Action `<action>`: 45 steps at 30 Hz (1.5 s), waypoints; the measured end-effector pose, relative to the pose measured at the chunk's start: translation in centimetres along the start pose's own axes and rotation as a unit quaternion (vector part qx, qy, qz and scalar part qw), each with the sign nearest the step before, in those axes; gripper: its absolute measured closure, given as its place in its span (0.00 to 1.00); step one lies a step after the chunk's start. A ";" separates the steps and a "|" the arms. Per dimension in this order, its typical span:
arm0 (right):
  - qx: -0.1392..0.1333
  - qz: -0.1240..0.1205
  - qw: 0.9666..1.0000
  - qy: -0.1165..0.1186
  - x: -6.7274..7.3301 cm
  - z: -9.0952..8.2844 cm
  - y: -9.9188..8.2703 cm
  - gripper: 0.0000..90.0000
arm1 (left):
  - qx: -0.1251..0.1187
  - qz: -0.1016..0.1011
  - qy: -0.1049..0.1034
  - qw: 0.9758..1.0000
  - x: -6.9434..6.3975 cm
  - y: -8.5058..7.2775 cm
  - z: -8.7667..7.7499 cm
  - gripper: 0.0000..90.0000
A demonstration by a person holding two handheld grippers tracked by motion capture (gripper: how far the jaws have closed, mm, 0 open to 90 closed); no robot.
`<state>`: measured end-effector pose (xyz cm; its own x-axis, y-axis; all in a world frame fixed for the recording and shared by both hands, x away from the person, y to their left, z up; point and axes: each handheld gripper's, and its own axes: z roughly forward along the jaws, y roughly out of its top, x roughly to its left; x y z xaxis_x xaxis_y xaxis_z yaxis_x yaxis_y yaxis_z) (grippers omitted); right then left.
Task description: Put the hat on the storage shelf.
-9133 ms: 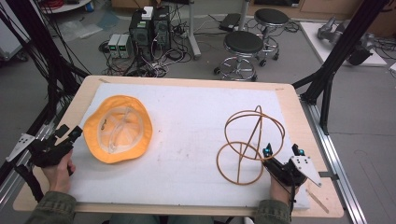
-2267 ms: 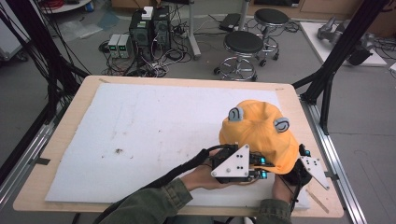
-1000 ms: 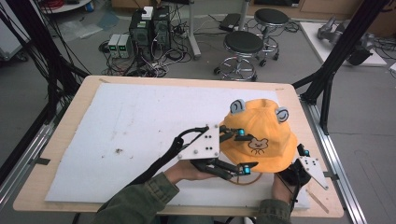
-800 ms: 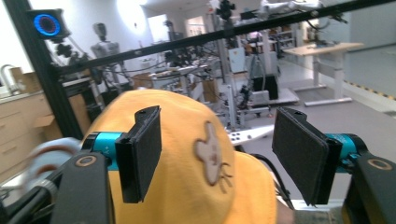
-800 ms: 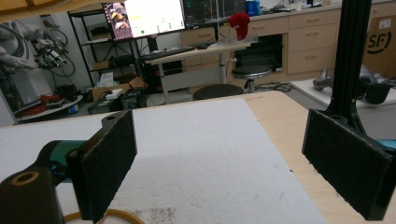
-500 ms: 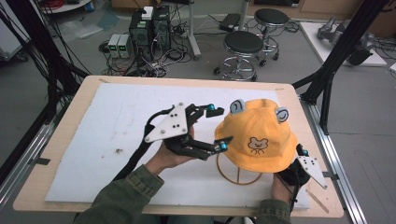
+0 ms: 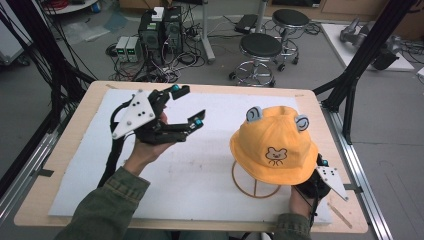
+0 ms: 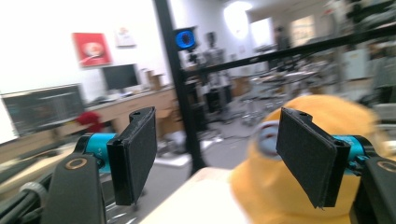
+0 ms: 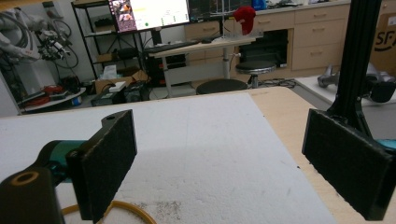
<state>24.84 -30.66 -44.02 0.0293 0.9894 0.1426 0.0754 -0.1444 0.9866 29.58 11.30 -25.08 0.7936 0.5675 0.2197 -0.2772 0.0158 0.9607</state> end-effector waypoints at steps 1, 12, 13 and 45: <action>0.000 -0.002 1.000 0.001 0.0 0.0 0.0 0.10 | 0.003 0.001 0.013 1.000 0.6 0.0 -0.4 0.33; 0.003 -0.004 1.000 0.002 0.1 -0.1 0.0 0.10 | 0.007 0.007 0.113 0.994 5.0 -0.3 -5.3 0.33; 0.003 -0.002 1.000 0.002 0.1 -0.1 0.0 0.10 | 0.006 0.005 0.122 0.992 5.4 -0.4 -5.9 0.33; 0.002 -0.004 1.000 0.000 0.2 -0.5 0.1 0.10 | 0.039 -0.040 0.334 0.941 9.1 -7.2 -20.7 0.31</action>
<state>24.34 -30.47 -43.90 0.0288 0.9906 0.1338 0.0792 -0.1357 0.9876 27.58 33.38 -33.47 0.2849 0.9585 0.0144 -0.1694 0.0356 0.9849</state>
